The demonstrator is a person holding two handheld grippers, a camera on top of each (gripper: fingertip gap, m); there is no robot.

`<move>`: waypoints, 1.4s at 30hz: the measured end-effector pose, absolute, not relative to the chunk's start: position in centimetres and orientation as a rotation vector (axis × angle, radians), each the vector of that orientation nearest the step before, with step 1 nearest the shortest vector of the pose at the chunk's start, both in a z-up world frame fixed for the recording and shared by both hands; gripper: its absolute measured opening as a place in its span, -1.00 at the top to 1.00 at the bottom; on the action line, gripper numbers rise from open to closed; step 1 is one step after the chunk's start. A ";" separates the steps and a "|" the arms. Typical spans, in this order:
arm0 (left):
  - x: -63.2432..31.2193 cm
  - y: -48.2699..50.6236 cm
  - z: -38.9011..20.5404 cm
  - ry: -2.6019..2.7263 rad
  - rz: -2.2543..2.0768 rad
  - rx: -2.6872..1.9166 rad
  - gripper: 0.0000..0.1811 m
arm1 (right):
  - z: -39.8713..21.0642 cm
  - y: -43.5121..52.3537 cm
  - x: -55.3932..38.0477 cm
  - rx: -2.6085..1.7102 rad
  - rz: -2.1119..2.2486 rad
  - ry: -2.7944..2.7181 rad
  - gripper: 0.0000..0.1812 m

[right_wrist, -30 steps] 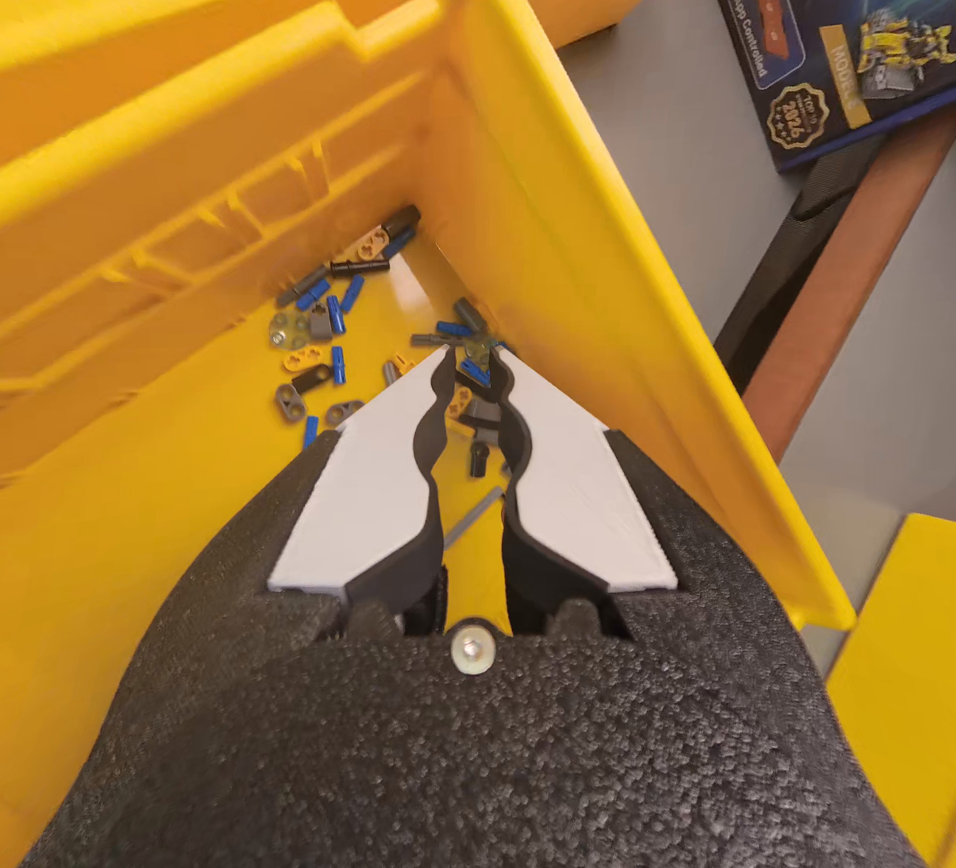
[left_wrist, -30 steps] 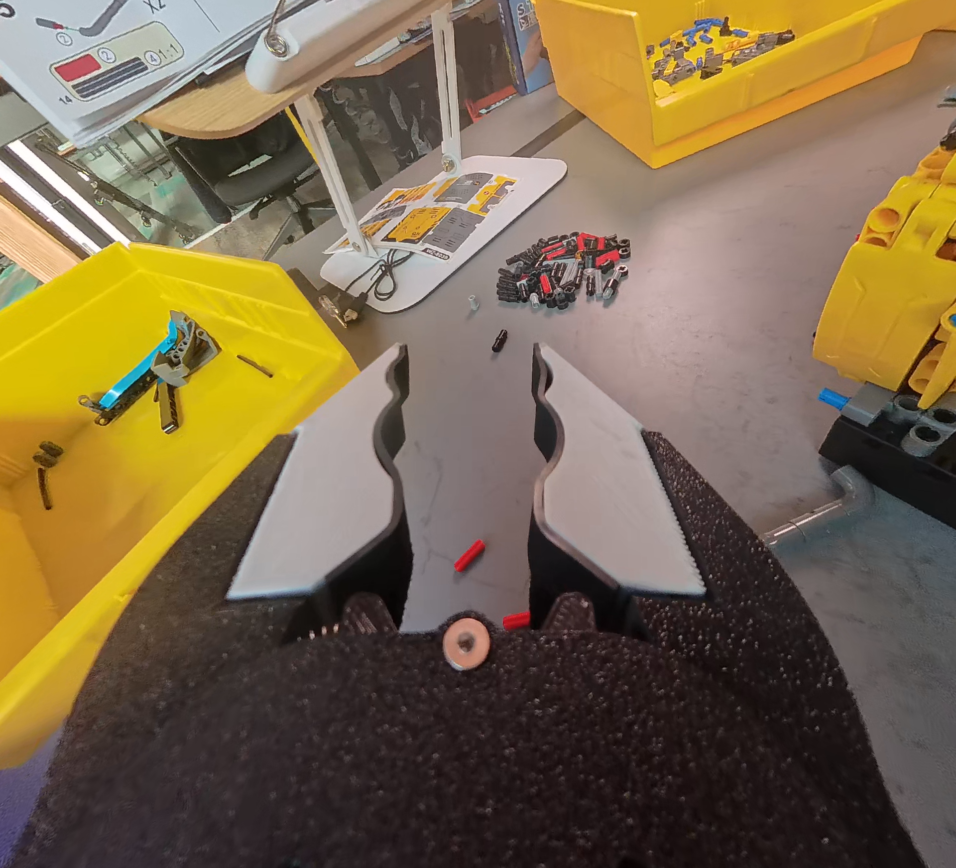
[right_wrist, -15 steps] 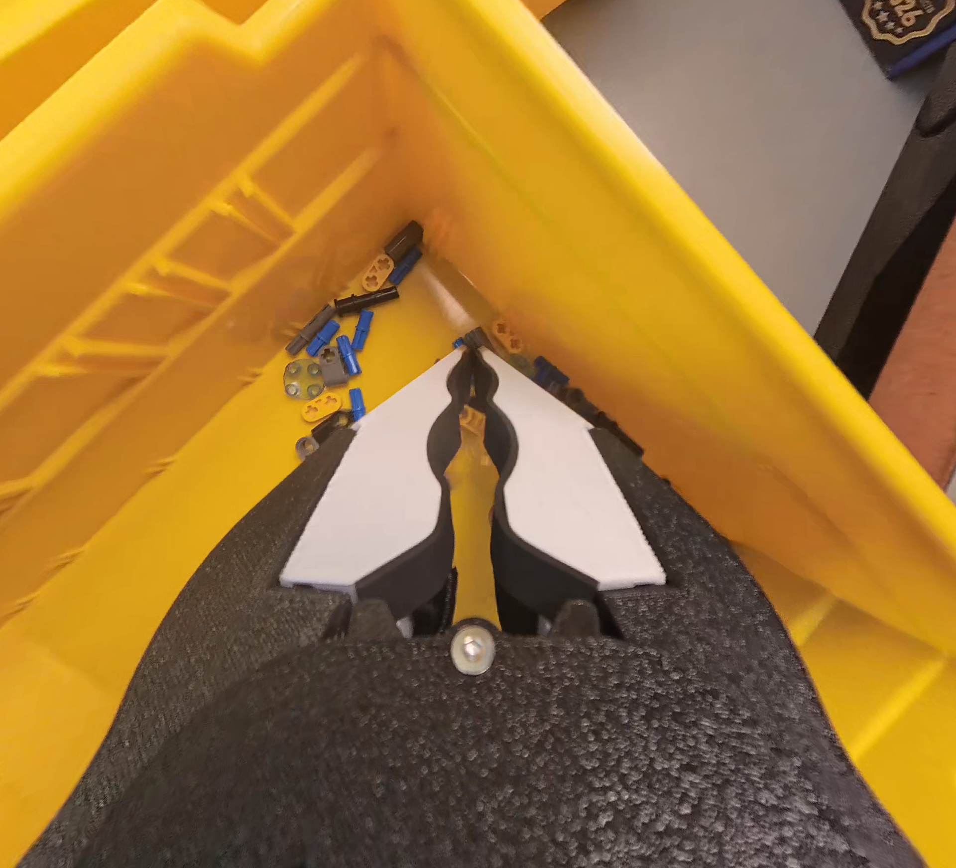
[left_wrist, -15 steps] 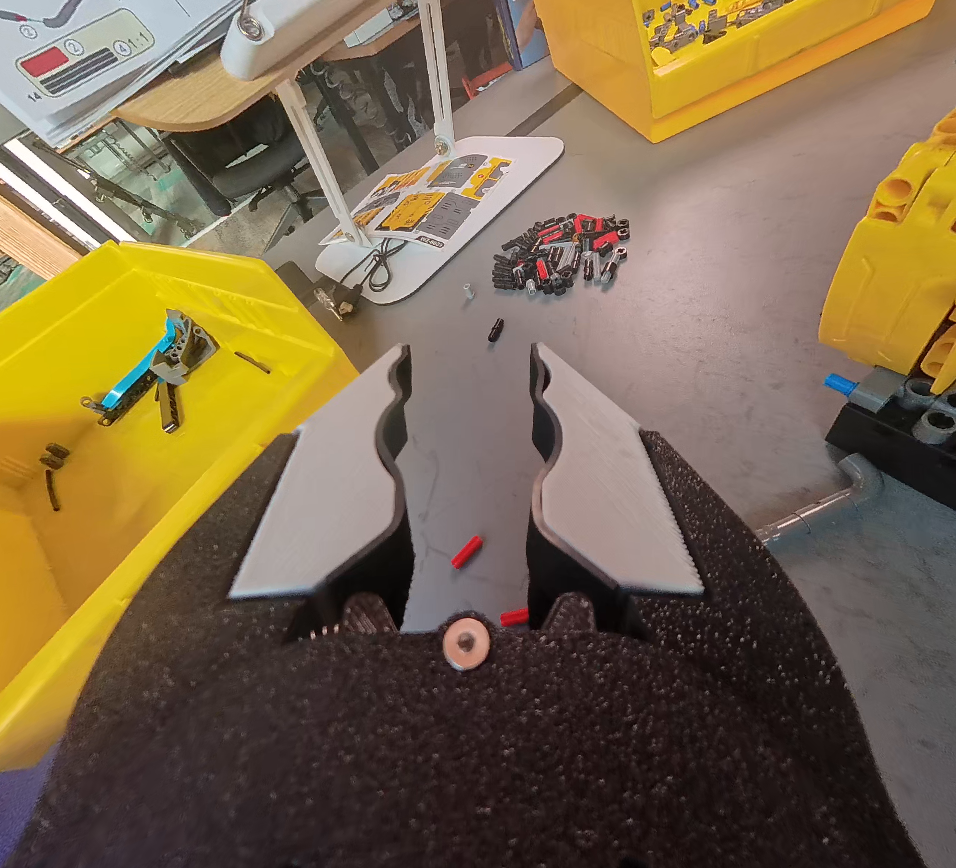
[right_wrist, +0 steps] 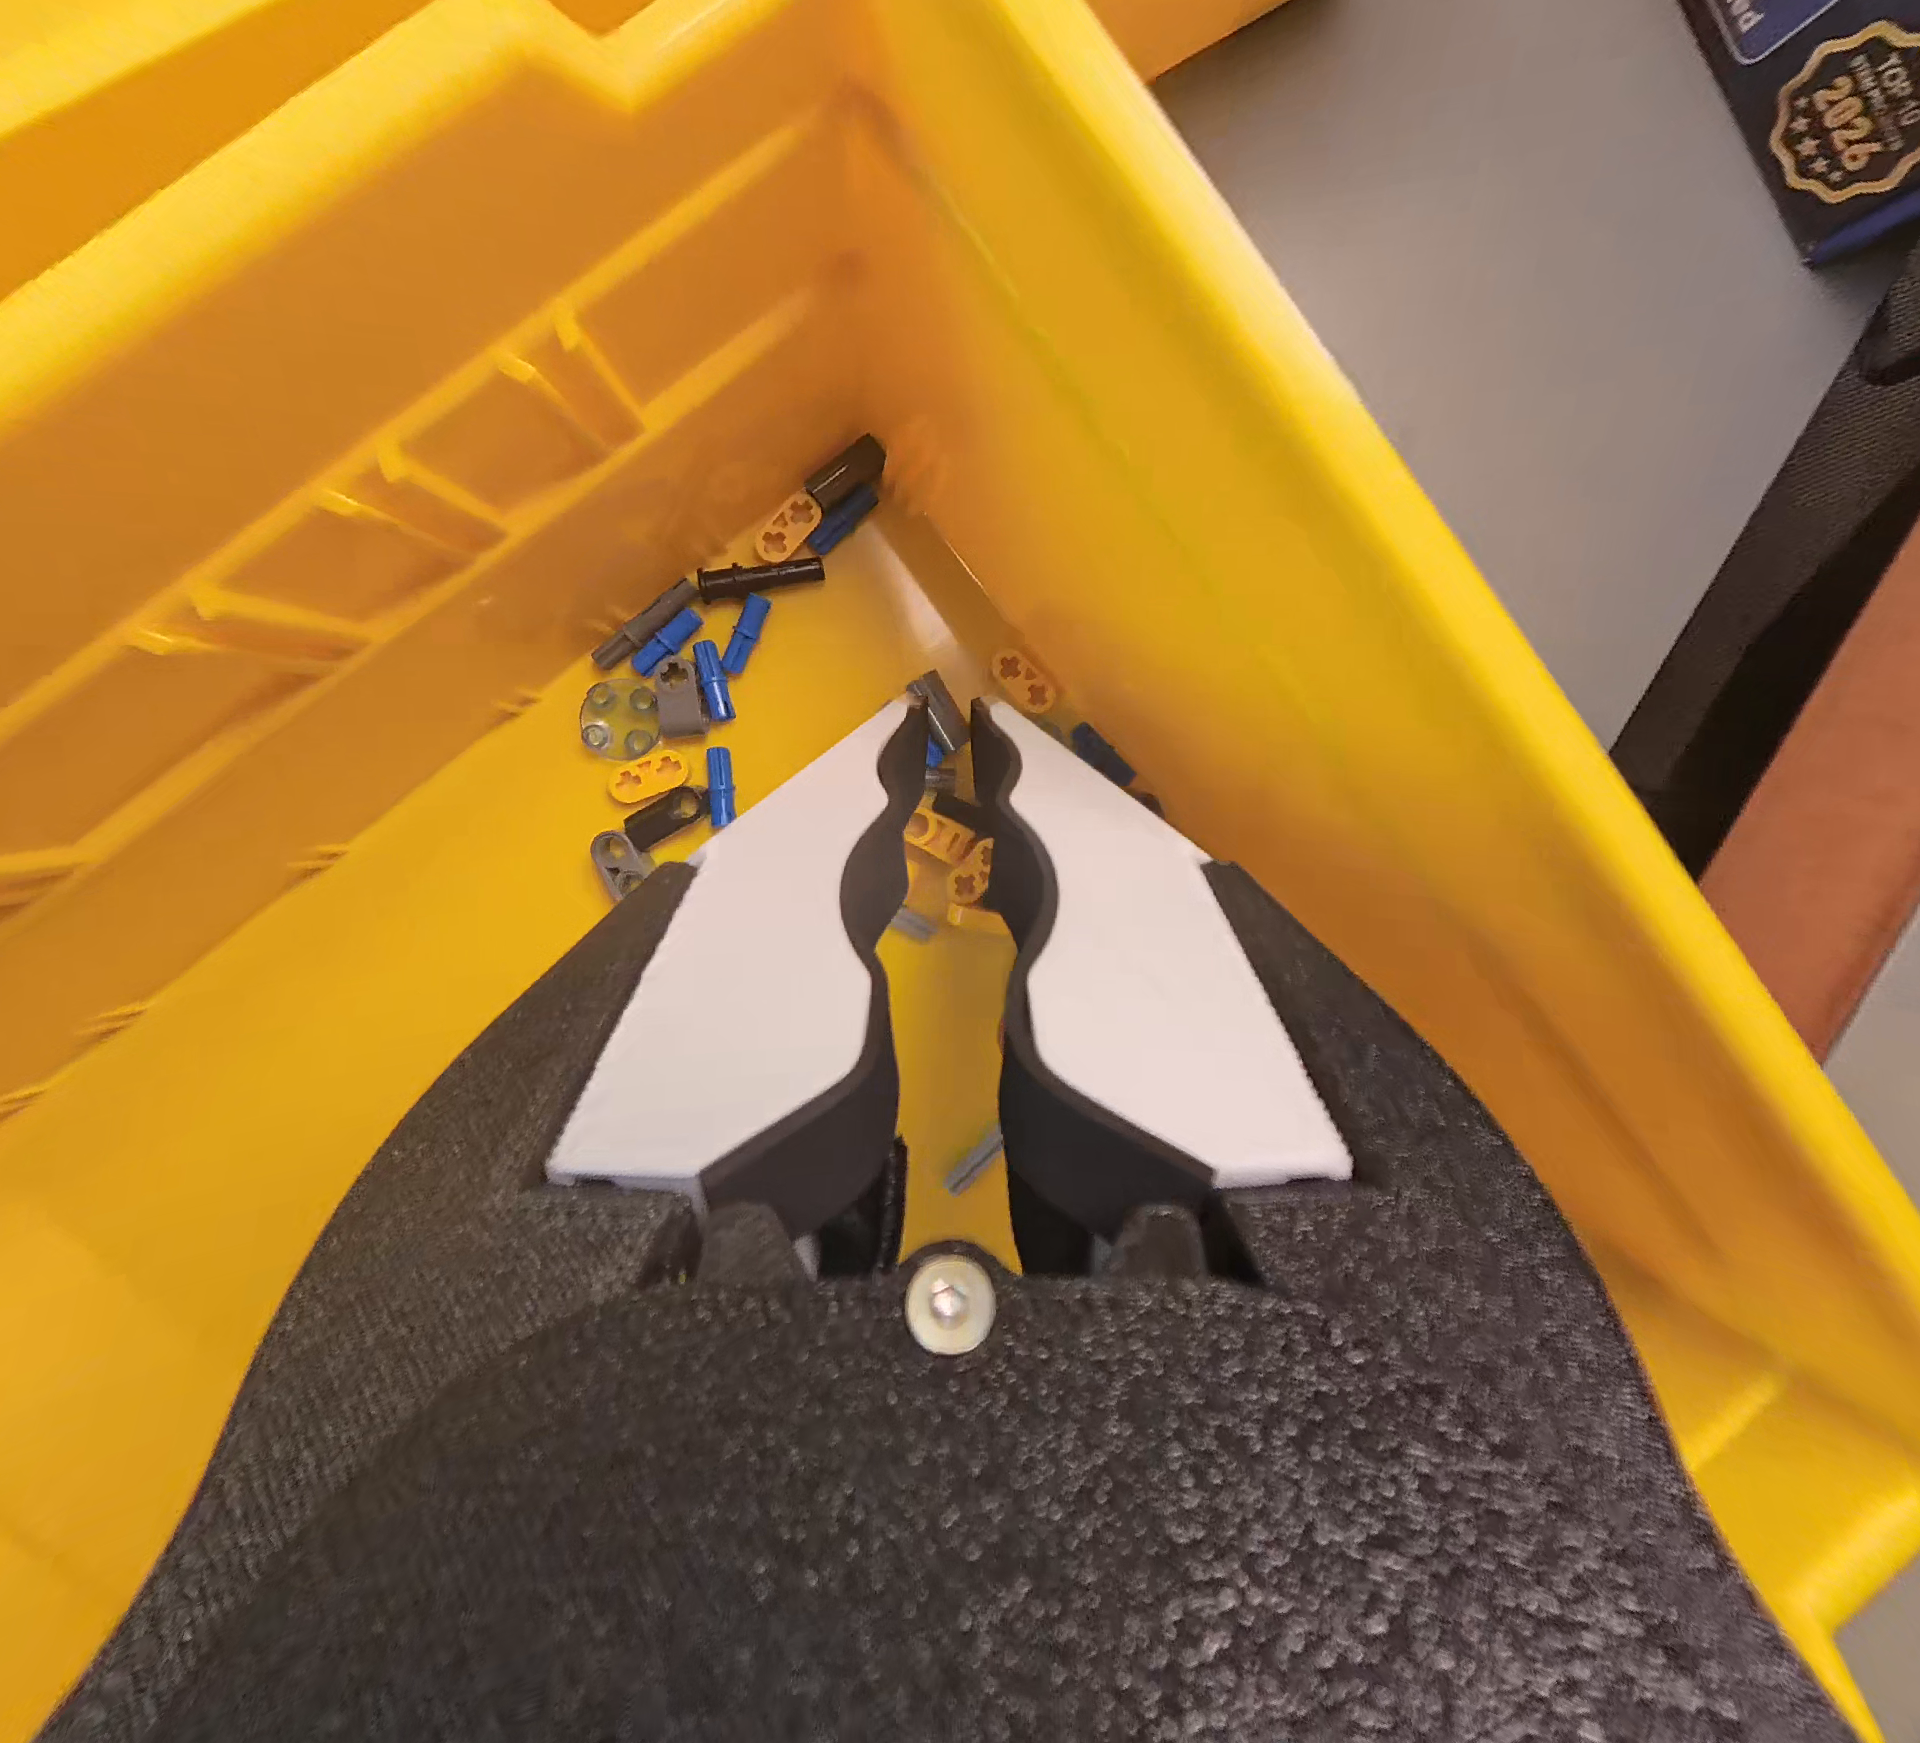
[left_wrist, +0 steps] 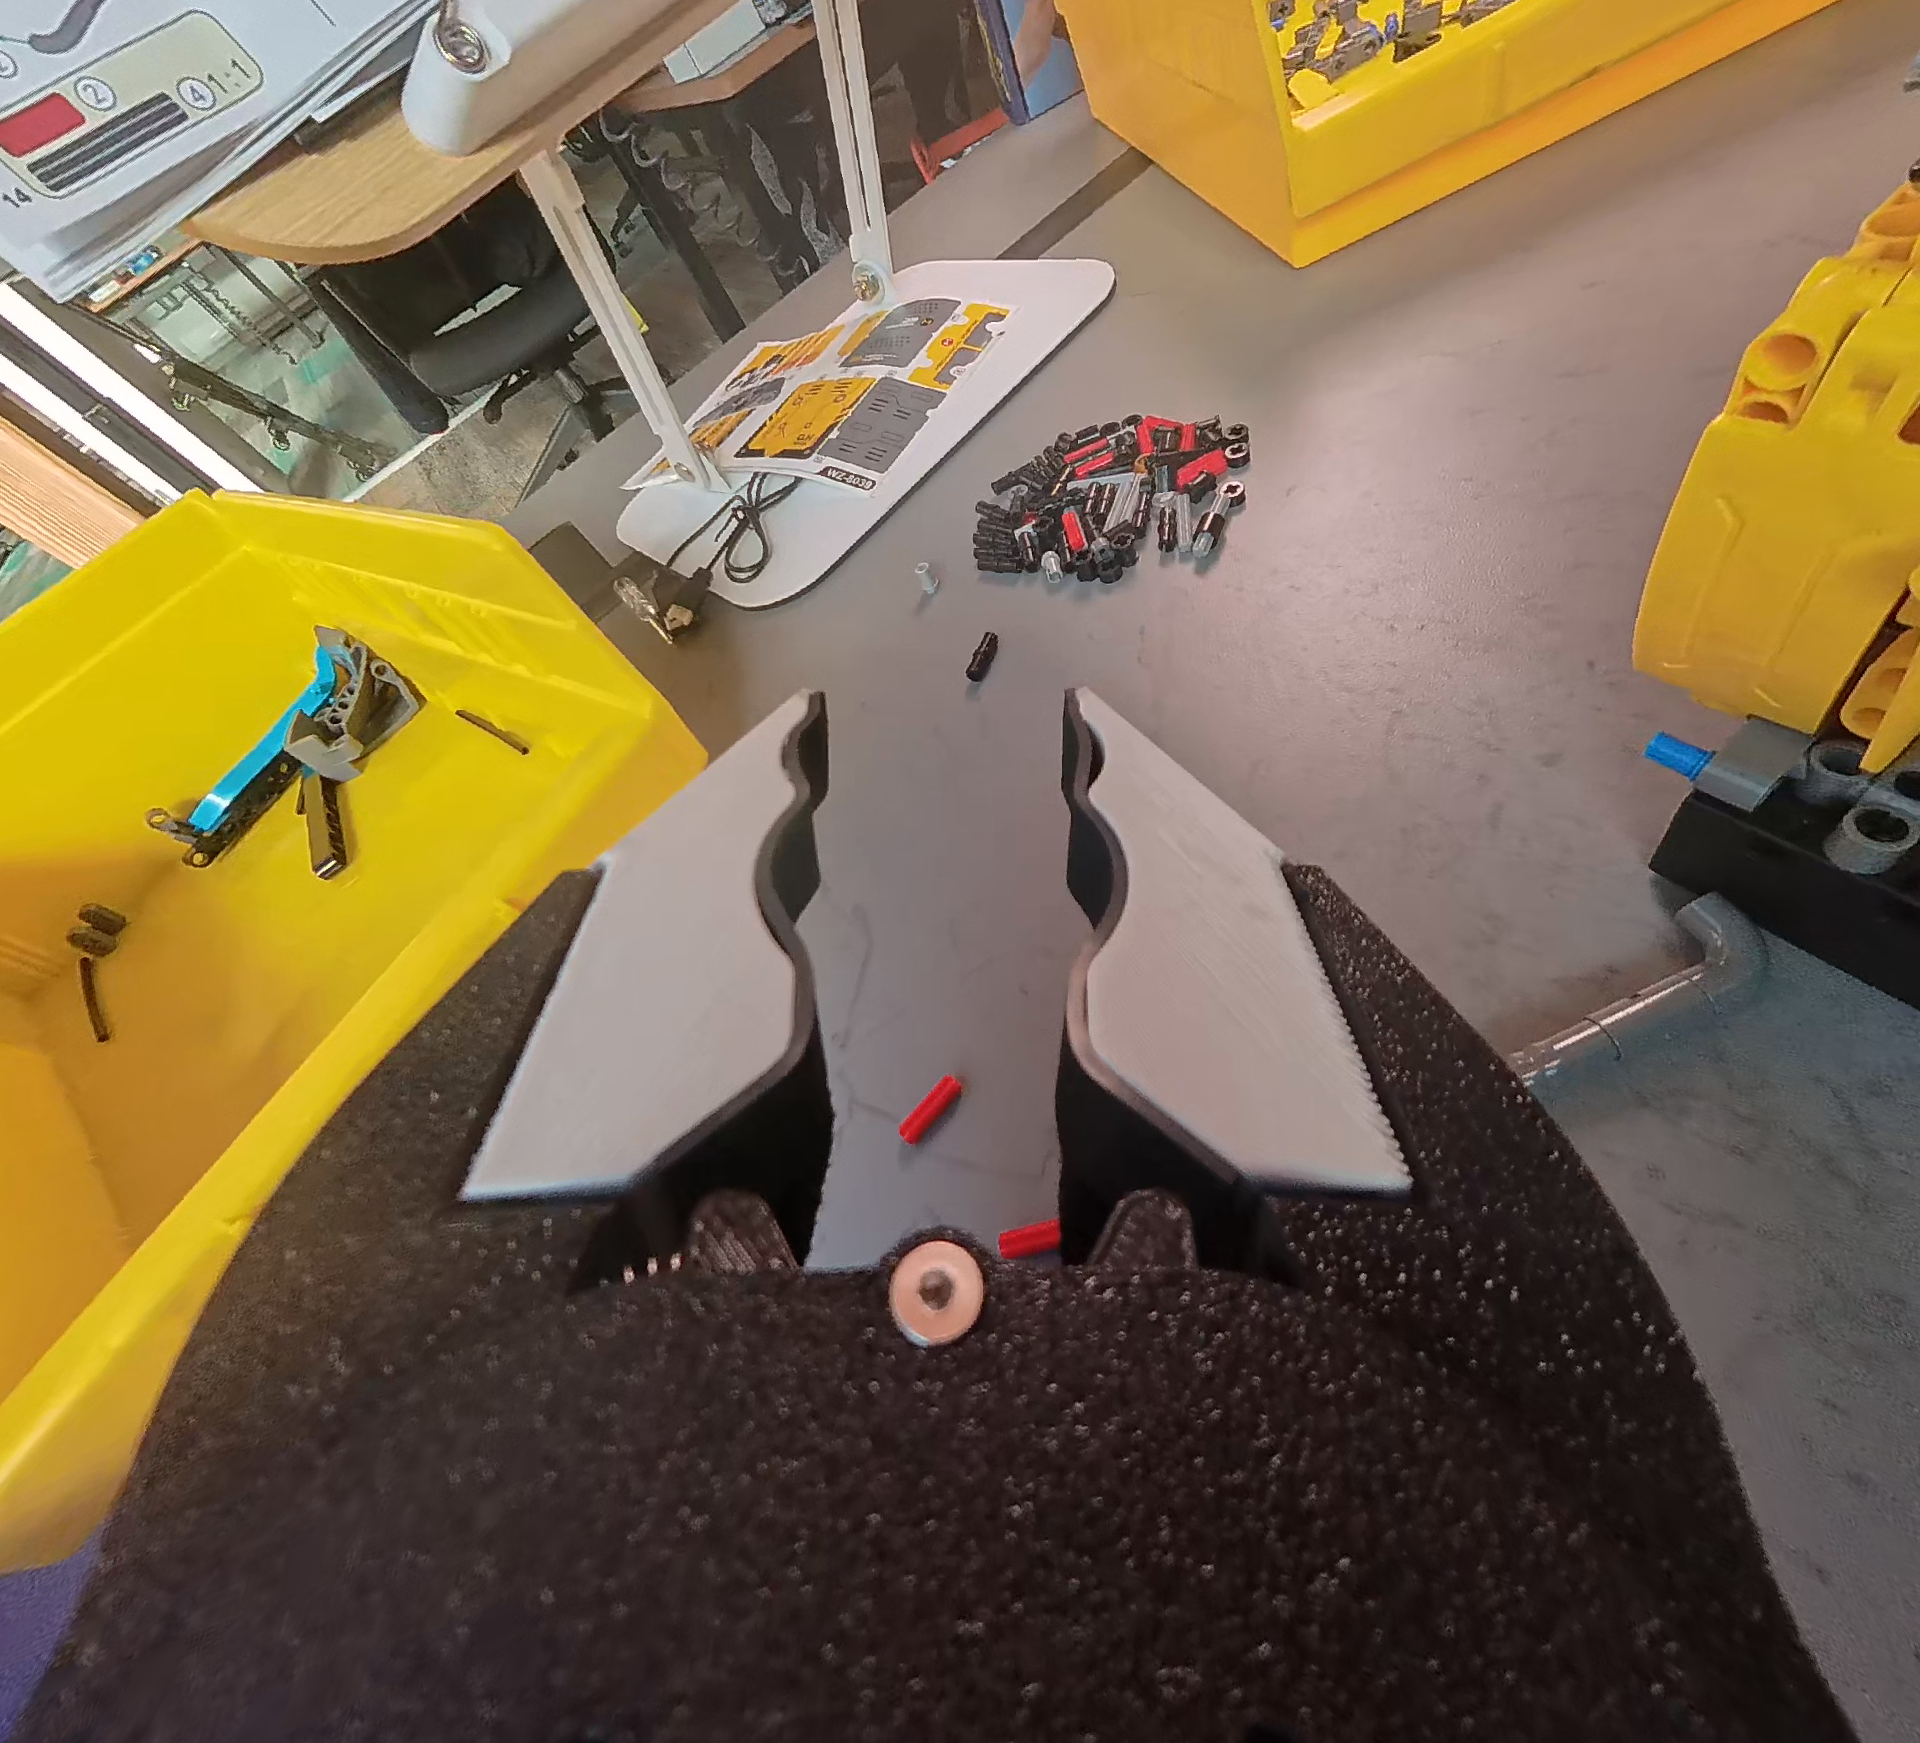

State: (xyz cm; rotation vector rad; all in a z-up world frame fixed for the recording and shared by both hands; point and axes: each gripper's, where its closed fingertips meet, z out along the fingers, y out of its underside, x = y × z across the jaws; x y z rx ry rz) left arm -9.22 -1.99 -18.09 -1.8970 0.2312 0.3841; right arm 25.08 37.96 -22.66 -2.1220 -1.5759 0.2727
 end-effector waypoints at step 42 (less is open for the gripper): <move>-10.3 -1.7 -18.8 0.196 0.476 -1.942 0.55 | -23.4 32.3 24.5 -1.772 0.416 -2.250 0.92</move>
